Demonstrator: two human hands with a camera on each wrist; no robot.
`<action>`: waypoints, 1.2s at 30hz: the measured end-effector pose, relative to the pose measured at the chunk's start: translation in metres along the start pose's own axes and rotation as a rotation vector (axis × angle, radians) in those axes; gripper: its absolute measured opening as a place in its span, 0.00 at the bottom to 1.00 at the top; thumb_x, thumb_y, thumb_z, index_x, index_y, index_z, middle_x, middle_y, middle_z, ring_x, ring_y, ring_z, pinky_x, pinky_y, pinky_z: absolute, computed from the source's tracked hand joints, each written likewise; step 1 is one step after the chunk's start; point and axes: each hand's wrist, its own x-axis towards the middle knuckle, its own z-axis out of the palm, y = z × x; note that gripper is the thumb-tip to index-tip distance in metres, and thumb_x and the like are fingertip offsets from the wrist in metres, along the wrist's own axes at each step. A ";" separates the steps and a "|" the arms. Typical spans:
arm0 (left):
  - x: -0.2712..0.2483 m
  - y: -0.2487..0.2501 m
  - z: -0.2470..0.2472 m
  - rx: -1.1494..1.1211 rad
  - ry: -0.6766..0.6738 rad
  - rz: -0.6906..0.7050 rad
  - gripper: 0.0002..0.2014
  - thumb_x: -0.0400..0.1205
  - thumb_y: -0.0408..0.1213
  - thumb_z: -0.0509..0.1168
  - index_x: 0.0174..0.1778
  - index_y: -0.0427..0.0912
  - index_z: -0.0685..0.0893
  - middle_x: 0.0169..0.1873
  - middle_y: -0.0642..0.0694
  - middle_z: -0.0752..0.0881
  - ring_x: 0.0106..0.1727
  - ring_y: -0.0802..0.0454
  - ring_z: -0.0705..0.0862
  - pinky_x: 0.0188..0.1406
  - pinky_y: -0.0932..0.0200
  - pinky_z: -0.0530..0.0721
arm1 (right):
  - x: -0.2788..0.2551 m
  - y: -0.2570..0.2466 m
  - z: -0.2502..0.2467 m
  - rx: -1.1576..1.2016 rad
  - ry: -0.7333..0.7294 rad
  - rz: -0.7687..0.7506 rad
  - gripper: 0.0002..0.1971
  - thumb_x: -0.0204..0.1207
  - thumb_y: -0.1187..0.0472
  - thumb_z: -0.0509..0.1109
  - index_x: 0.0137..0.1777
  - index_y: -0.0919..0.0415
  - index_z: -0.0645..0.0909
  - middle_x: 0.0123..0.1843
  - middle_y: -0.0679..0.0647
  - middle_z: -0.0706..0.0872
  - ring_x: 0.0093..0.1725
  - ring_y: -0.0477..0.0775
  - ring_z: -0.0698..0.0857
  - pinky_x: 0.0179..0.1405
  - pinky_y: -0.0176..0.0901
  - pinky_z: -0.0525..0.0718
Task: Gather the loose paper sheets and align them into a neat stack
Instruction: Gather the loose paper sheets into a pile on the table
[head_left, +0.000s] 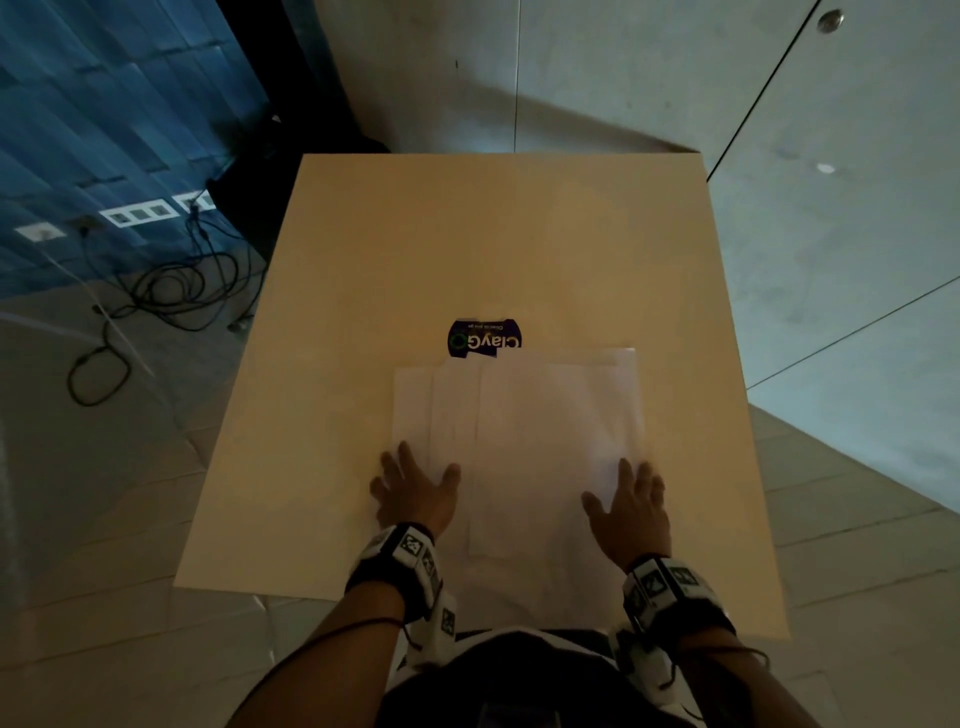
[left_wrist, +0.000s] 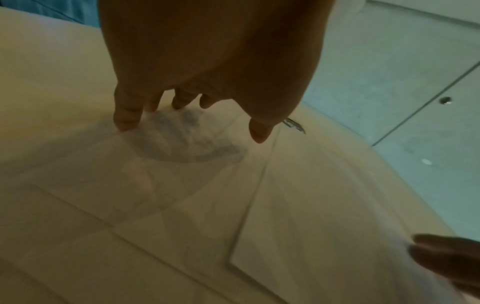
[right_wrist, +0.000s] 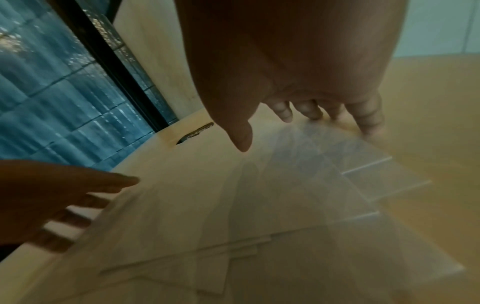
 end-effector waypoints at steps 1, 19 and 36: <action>-0.005 0.004 0.004 0.015 -0.016 0.009 0.45 0.78 0.65 0.56 0.85 0.53 0.39 0.86 0.48 0.41 0.85 0.36 0.44 0.81 0.36 0.55 | -0.003 -0.002 0.002 -0.013 -0.014 -0.017 0.40 0.82 0.40 0.57 0.88 0.56 0.45 0.89 0.60 0.43 0.88 0.64 0.44 0.84 0.62 0.57; 0.020 0.047 -0.019 0.052 -0.024 0.071 0.38 0.81 0.56 0.59 0.82 0.40 0.58 0.80 0.36 0.58 0.79 0.31 0.59 0.75 0.41 0.67 | 0.034 -0.024 -0.041 0.205 0.000 0.108 0.32 0.82 0.47 0.62 0.80 0.65 0.66 0.77 0.66 0.64 0.76 0.72 0.64 0.73 0.65 0.69; 0.038 0.074 -0.009 -0.006 -0.064 0.086 0.32 0.80 0.49 0.61 0.80 0.43 0.64 0.76 0.36 0.64 0.75 0.31 0.66 0.73 0.44 0.68 | 0.048 -0.044 -0.042 0.380 -0.020 0.208 0.30 0.79 0.52 0.67 0.77 0.67 0.70 0.76 0.68 0.67 0.76 0.73 0.67 0.71 0.60 0.70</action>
